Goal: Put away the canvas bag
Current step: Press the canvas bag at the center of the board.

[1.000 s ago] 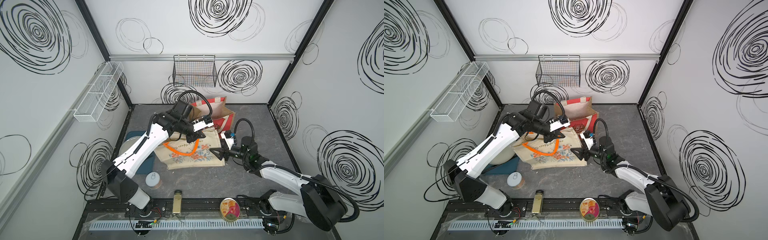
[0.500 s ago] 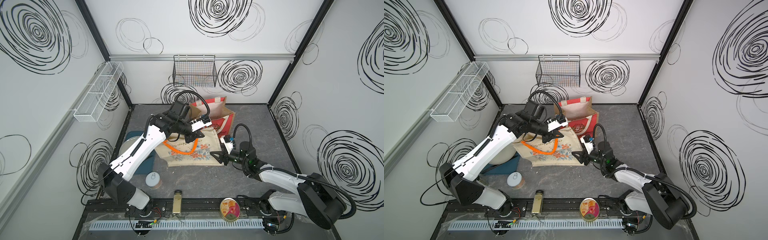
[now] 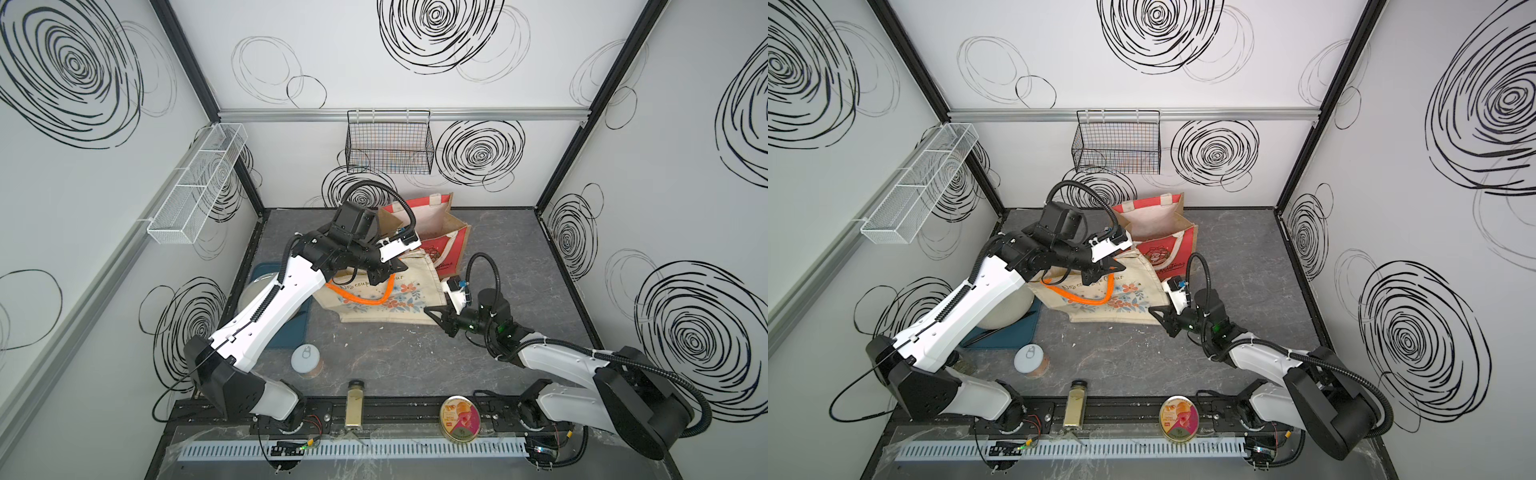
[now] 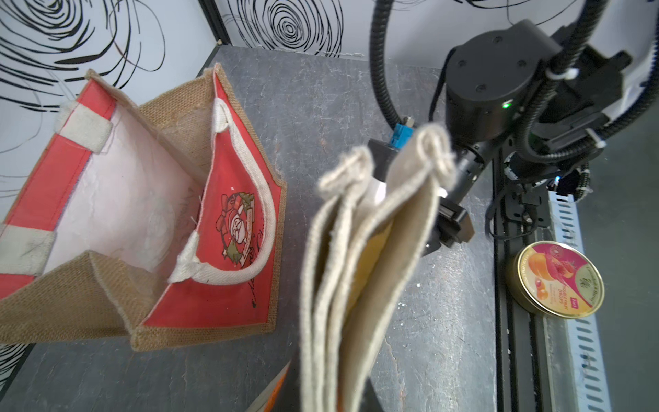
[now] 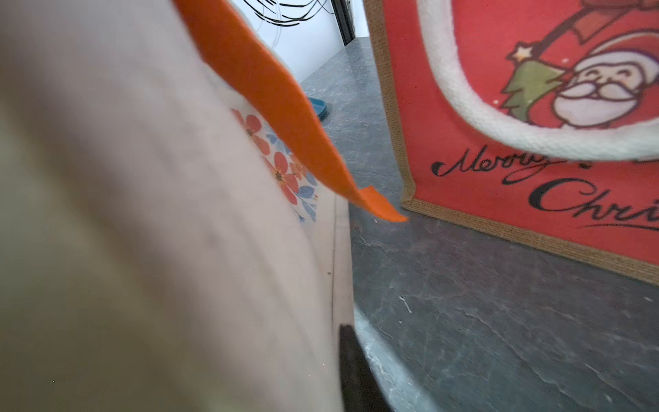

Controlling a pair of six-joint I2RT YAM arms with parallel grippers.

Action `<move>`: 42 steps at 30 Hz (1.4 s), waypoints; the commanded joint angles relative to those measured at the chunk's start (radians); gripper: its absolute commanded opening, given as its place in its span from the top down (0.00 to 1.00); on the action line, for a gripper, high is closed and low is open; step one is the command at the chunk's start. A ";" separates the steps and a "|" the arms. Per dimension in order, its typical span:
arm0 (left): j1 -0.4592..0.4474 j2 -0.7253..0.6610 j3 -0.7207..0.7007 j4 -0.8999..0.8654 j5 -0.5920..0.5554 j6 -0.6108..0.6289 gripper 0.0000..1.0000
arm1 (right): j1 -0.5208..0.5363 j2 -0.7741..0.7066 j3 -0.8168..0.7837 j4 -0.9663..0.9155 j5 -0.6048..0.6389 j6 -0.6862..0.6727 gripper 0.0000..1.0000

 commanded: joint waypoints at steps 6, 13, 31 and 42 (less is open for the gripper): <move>-0.085 -0.044 -0.040 0.187 -0.210 -0.107 1.00 | 0.105 -0.010 -0.009 -0.071 0.098 0.110 1.00; -0.164 -0.056 -0.041 0.235 -0.417 -0.260 0.85 | 0.194 -0.106 -0.033 -0.096 0.037 0.272 1.00; -0.287 0.002 -0.127 0.362 -0.570 -0.400 0.89 | 0.225 -0.321 -0.183 -0.193 0.129 0.397 1.00; -0.311 0.047 -0.182 0.482 -0.629 -0.483 0.80 | 0.225 -0.333 -0.159 -0.279 0.096 0.441 1.00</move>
